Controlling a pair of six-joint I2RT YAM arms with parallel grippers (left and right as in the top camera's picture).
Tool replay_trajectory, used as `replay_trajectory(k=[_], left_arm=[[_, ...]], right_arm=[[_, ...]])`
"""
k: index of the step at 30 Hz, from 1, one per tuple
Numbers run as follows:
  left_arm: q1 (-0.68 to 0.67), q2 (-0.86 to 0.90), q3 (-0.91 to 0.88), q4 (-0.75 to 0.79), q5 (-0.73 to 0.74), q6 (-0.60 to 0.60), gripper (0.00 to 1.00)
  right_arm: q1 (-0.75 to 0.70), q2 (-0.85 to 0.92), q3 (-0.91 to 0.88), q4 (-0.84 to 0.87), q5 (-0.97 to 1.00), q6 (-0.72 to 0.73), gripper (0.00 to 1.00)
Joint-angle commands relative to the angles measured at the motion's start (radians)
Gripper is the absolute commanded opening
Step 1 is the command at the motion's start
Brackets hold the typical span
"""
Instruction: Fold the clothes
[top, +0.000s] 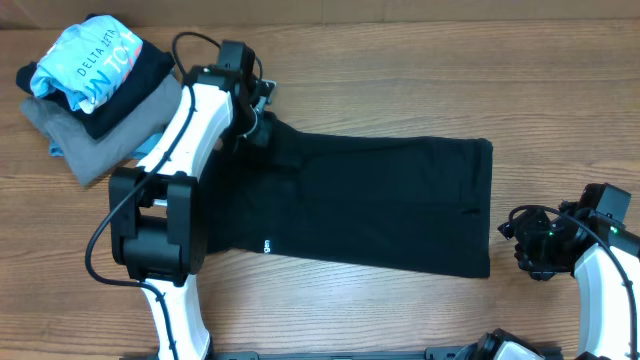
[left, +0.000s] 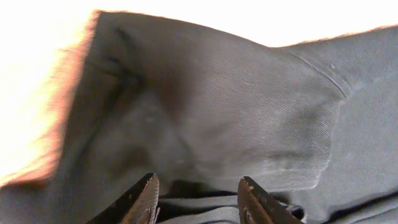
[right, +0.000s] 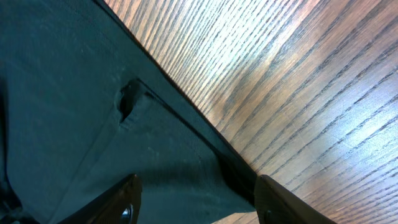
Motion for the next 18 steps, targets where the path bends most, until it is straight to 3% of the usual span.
replay_trajectory(k=[1, 13, 18], left_arm=[[-0.008, 0.000, -0.078, 0.034, 0.085, -0.022, 0.45], [-0.008, 0.000, -0.169, 0.163, 0.077, -0.025, 0.41], [-0.008, 0.000, -0.169, 0.217, 0.083, -0.036, 0.26]], right_arm=[[-0.003, -0.012, 0.022, 0.004, 0.006, -0.006, 0.62], [-0.003, -0.012, 0.022, 0.003, 0.006, -0.006, 0.62], [-0.003, -0.012, 0.022, -0.001, 0.006, -0.006, 0.62]])
